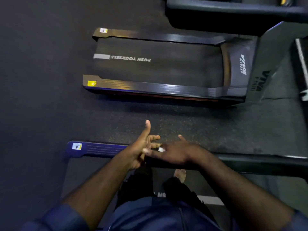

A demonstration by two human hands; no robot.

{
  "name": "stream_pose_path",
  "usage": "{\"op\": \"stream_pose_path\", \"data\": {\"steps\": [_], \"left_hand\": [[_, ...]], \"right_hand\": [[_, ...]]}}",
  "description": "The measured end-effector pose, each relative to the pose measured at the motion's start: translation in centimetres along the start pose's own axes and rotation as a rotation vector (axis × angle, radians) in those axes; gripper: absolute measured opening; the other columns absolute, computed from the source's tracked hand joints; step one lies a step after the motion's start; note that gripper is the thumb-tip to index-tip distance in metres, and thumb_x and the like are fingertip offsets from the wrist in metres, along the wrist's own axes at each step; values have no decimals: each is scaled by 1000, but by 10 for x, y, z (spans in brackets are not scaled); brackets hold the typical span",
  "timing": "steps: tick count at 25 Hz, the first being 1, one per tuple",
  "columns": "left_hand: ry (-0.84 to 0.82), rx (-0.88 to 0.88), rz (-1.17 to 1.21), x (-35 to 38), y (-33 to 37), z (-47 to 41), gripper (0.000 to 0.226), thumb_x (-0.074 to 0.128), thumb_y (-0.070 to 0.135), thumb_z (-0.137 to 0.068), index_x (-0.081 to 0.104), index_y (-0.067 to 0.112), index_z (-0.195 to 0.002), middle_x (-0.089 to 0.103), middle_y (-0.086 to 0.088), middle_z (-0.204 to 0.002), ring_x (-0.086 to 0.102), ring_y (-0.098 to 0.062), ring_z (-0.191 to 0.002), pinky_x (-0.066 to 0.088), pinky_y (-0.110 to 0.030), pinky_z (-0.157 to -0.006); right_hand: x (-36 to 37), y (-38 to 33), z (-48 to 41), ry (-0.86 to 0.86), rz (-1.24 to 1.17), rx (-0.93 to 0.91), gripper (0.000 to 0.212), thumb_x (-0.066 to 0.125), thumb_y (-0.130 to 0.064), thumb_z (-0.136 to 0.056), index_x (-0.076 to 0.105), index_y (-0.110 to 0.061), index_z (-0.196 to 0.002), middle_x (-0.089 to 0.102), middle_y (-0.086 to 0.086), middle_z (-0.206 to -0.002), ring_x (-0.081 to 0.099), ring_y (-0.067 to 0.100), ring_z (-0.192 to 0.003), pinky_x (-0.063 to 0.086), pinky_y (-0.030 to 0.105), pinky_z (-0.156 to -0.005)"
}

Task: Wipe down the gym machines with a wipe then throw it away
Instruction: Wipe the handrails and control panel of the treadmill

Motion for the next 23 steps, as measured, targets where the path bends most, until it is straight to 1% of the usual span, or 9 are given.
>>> {"op": "stream_pose_path", "data": {"steps": [1,3,5,7,10,12,14,17,23], "left_hand": [[-34,-42,2,1,1,-4,113,28,93,-82,41,6,-153,61,-25,-143,79,-28,-94,62,-33,-64],[-79,-68,-58,1,4,-12,115,29,94,-81,40,6,-152,65,-27,-137,76,-31,-106,63,-42,-83],[-98,-75,-182,-4,5,-21,123,33,100,-74,44,4,-151,70,-24,-130,66,-30,-127,49,-48,-113],[-129,-104,-325,-3,4,-27,133,36,107,-66,49,5,-151,67,-22,-137,55,-27,-140,34,-48,-125],[-137,-145,-503,8,5,-35,129,35,111,-59,64,12,-136,68,-18,-137,62,-29,-132,42,-51,-119],[-122,-159,-645,16,5,-40,127,30,114,-55,71,17,-125,71,-11,-132,64,-27,-127,43,-52,-118],[-136,-161,-747,22,4,-38,124,23,113,-60,74,19,-122,73,-4,-129,65,-22,-124,41,-50,-119],[-241,-176,-857,45,10,-35,117,14,103,-76,74,16,-125,72,-5,-132,63,-21,-128,39,-44,-119],[-332,-234,-994,80,16,-39,120,13,107,-70,72,22,-131,68,-1,-139,61,-18,-131,36,-47,-122]], "right_hand": [[-1,-14,3,14,-9,-55,93,20,-94,-84,46,-37,-153,44,-2,-162,33,15,-153,-4,54,-128],[-1,-18,23,81,-20,-94,99,32,-97,-77,37,-39,-157,44,-8,-162,35,7,-151,-6,49,-129],[2,10,40,7,34,46,114,29,-102,-67,31,-36,-160,39,-10,-165,32,5,-152,-10,50,-128],[1,41,33,-110,26,238,117,22,-104,-68,37,-32,-159,37,-6,-166,29,10,-155,-12,54,-127],[-6,9,14,-80,-56,142,102,20,-99,-79,38,-37,-158,37,-6,-166,23,9,-156,-14,53,-126],[-2,-3,27,-36,-101,80,107,27,-101,-74,28,-39,-161,31,-10,-168,20,4,-156,-16,50,-126],[1,22,45,-19,-61,153,113,25,-106,-66,28,-43,-160,27,-13,-169,21,4,-156,-17,51,-126],[1,86,42,-113,-69,396,133,4,-111,-56,45,-32,-155,36,-4,-167,25,13,-157,-14,59,-125],[0,100,53,-120,-89,230,121,3,-107,-62,32,-41,-160,36,-6,-166,19,11,-158,-15,57,-125]]}}
Point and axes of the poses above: each hand's wrist, its own z-axis away from the middle knuckle, its own x-axis out of the palm, y = z × x, the point moved 9 cm from there along -z, towards the middle knuckle
